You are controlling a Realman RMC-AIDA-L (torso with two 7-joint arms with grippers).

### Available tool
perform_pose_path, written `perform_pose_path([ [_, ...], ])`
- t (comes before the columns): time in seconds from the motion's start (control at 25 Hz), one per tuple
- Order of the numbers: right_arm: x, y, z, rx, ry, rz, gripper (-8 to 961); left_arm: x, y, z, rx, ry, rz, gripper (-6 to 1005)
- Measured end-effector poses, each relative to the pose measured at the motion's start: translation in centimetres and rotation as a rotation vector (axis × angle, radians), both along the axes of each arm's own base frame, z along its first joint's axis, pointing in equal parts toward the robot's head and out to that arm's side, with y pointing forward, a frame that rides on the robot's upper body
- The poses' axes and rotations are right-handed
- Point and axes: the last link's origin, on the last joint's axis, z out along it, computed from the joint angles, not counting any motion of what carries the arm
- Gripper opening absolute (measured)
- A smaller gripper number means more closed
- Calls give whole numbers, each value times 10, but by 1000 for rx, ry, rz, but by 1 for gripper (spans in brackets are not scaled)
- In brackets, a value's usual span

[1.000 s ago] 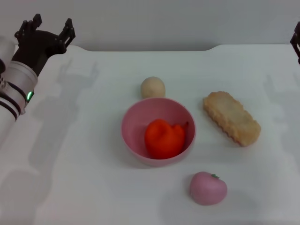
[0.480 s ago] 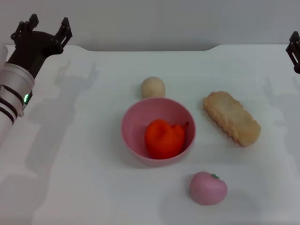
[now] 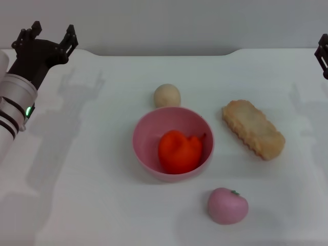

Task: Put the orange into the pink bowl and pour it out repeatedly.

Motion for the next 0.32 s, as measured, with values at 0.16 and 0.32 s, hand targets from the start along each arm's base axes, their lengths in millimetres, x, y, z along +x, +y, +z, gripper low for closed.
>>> perform_pose_path([
  [0.16, 1, 3, 0, -4, -7, -1, 788, -2, 0, 2, 7, -3, 4, 786],
  [0.32, -1, 7, -1, -7, -10, 6, 788, -3, -1, 3, 10, -4, 8, 786],
])
